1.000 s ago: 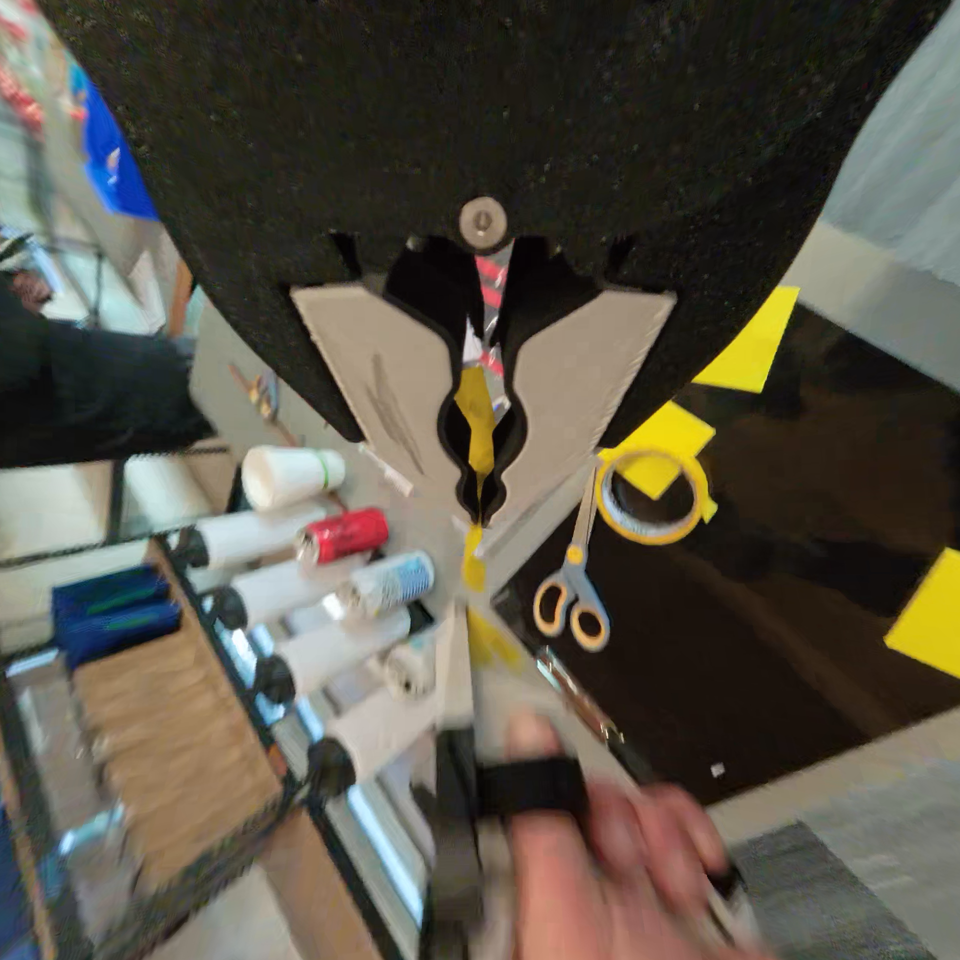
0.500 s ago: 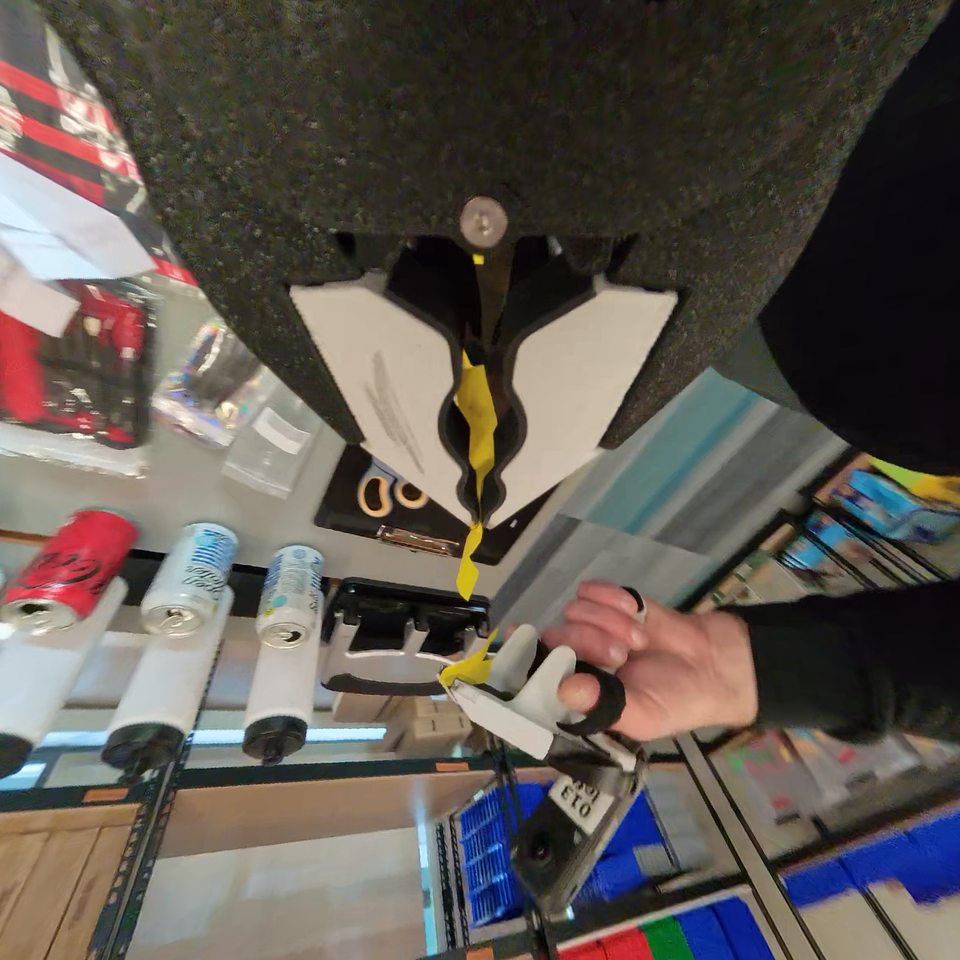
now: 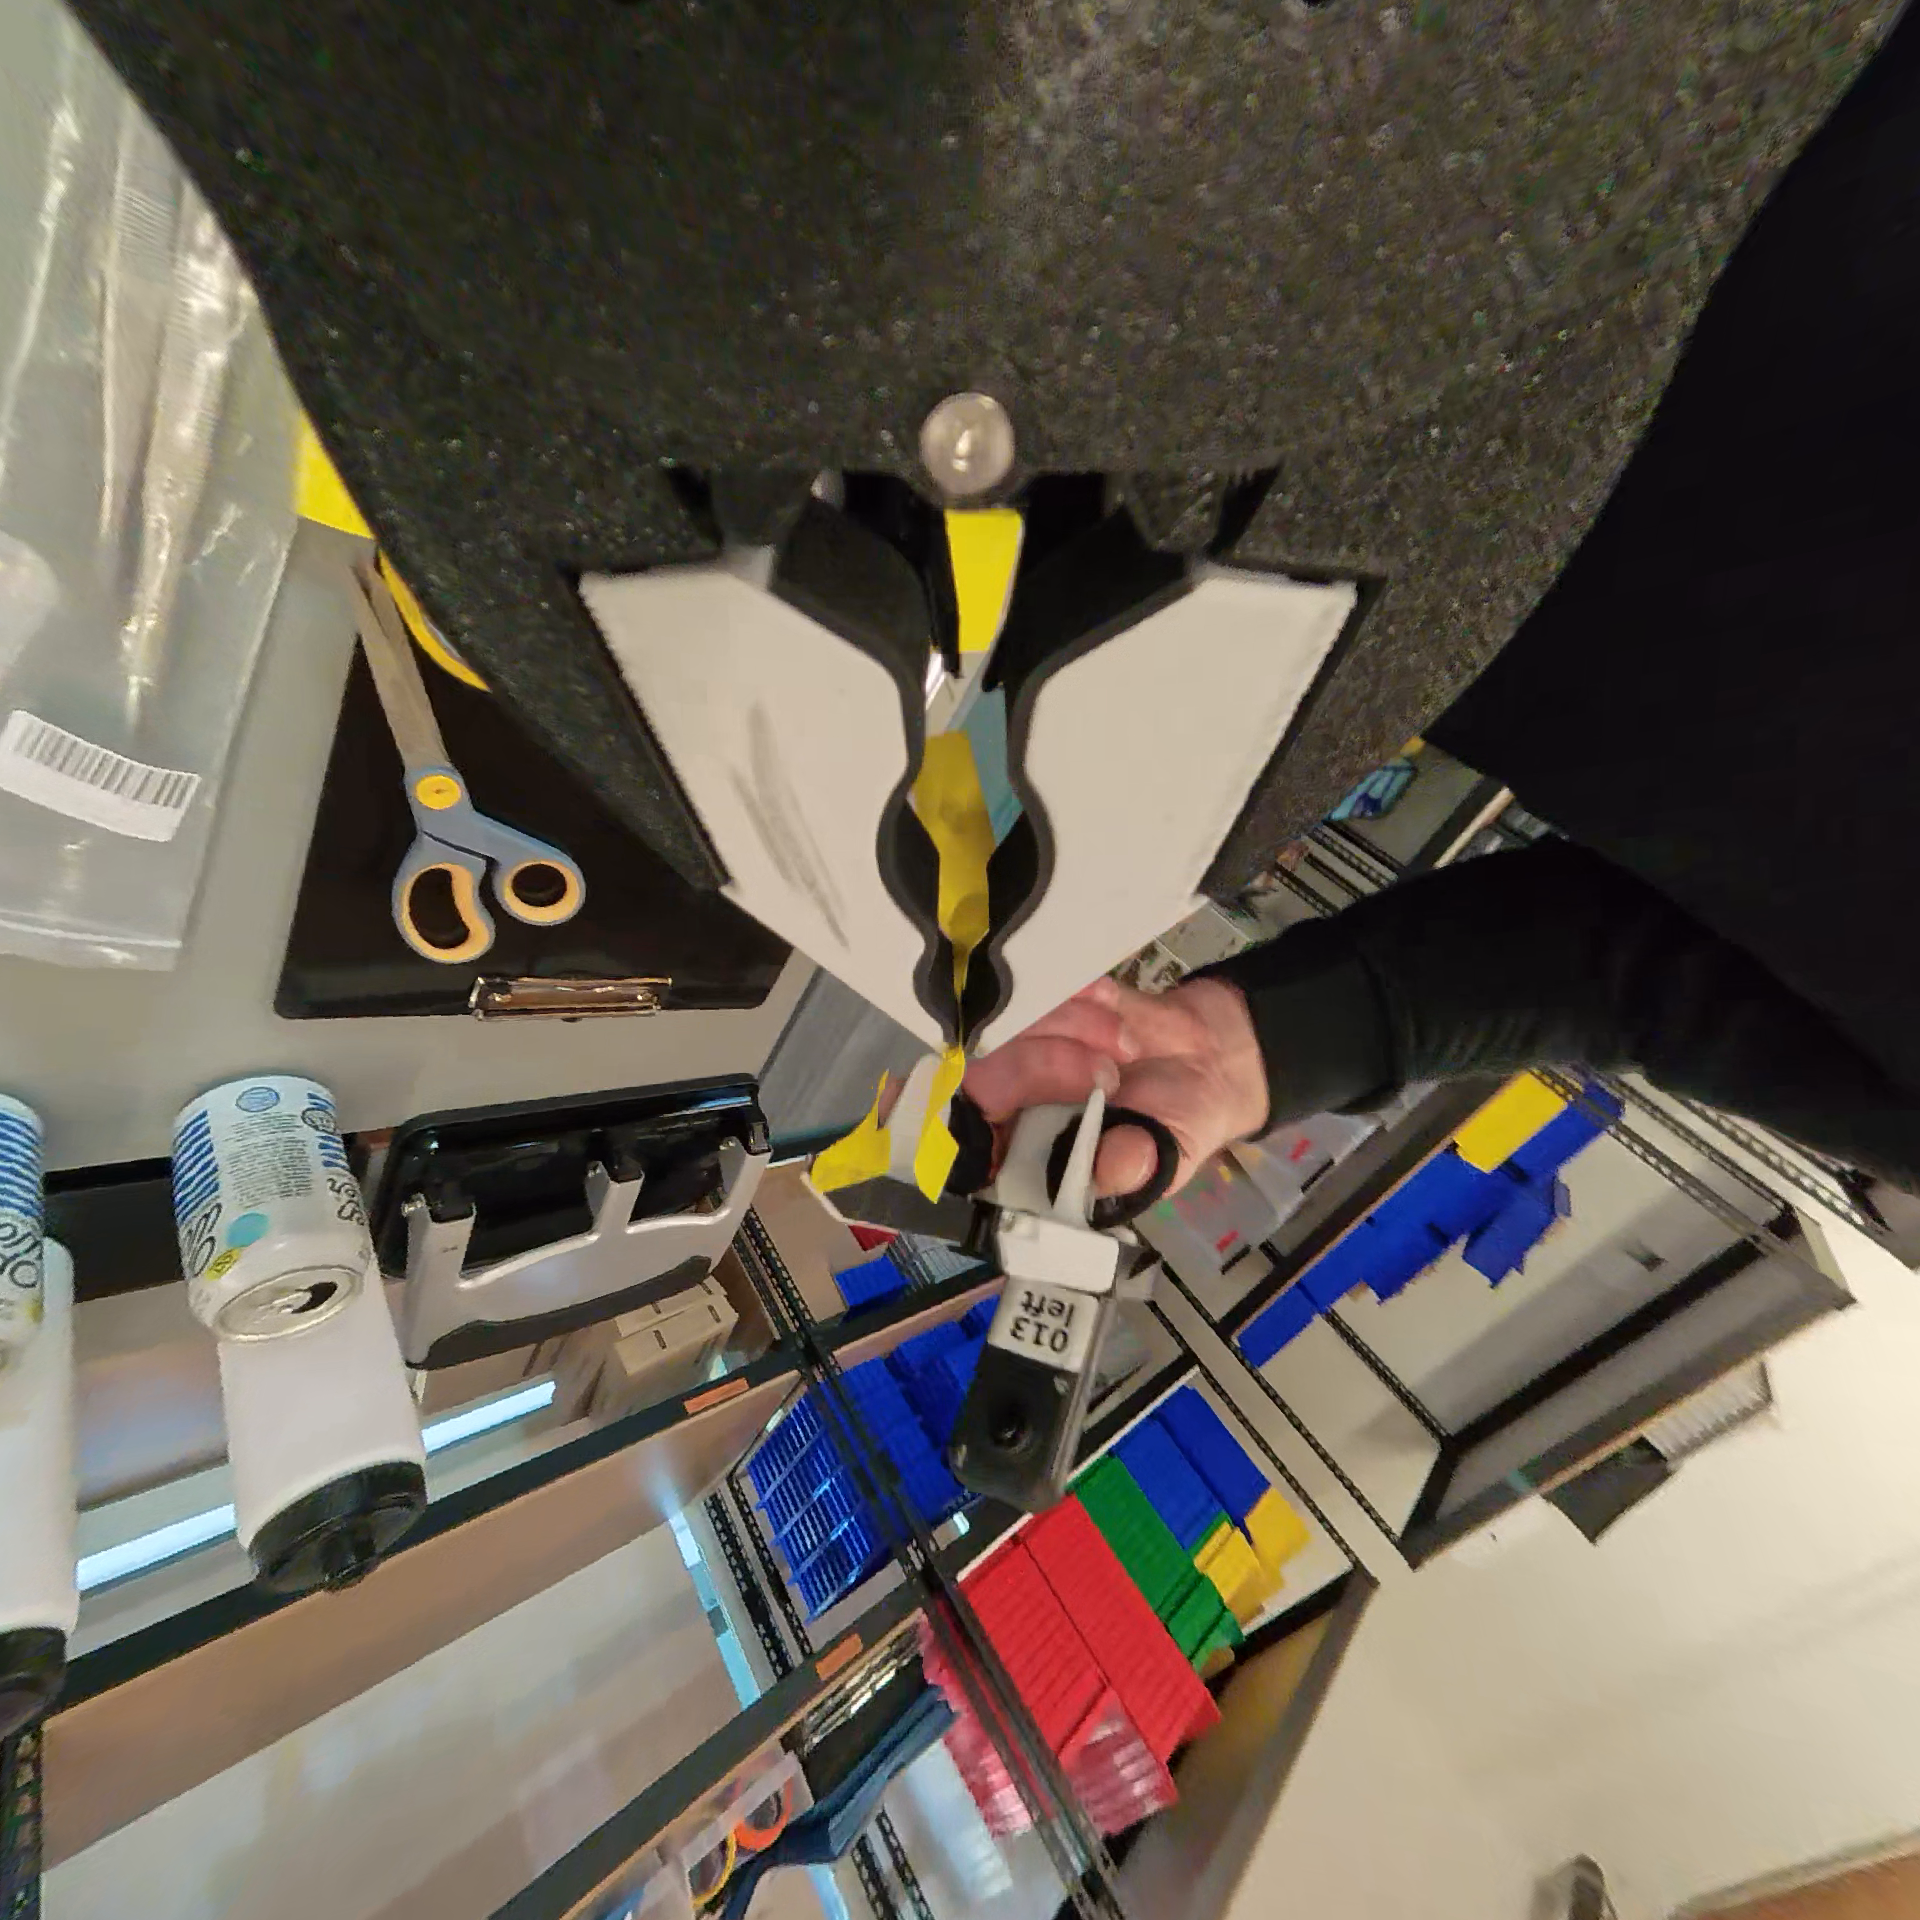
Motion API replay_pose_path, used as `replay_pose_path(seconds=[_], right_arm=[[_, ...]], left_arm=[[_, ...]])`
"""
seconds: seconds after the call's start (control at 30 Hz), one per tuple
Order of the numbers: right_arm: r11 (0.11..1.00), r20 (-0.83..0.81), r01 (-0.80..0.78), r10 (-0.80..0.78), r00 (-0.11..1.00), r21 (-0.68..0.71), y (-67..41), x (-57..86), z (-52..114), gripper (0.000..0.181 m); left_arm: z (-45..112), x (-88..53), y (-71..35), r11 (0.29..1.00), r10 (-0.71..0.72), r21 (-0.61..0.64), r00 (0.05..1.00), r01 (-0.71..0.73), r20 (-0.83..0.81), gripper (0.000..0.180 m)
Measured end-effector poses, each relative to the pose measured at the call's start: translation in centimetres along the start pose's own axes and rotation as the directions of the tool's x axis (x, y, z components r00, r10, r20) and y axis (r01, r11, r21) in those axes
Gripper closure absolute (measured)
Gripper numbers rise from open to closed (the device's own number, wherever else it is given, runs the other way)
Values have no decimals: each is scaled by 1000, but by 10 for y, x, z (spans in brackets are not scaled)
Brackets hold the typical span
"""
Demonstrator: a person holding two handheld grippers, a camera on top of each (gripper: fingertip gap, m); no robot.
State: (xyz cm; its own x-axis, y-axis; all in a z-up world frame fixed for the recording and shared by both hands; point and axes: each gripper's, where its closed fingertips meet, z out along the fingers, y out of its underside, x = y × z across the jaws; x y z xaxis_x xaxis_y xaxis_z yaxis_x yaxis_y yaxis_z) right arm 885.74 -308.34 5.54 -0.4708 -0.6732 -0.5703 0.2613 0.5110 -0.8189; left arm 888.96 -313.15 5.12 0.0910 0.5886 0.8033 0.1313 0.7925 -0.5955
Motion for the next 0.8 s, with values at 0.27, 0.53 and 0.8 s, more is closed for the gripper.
replay_pose_path(seconds=[0.27,0.53,0.8], right_arm=[[995,1,-55,55,998,87,-23,-2,8,181],[996,152,-82,87,985,-38,-28,36,17,181],[952,388,-33,155,909,-303,-20,72,19,168]], left_arm=[[36,33,2,997,15,-76,982,-30,-187,134],[34,-3,-31,990,35,136,999,-32,-20,180],[38,-36,-32,958,-29,284,964,-49,264,180]])
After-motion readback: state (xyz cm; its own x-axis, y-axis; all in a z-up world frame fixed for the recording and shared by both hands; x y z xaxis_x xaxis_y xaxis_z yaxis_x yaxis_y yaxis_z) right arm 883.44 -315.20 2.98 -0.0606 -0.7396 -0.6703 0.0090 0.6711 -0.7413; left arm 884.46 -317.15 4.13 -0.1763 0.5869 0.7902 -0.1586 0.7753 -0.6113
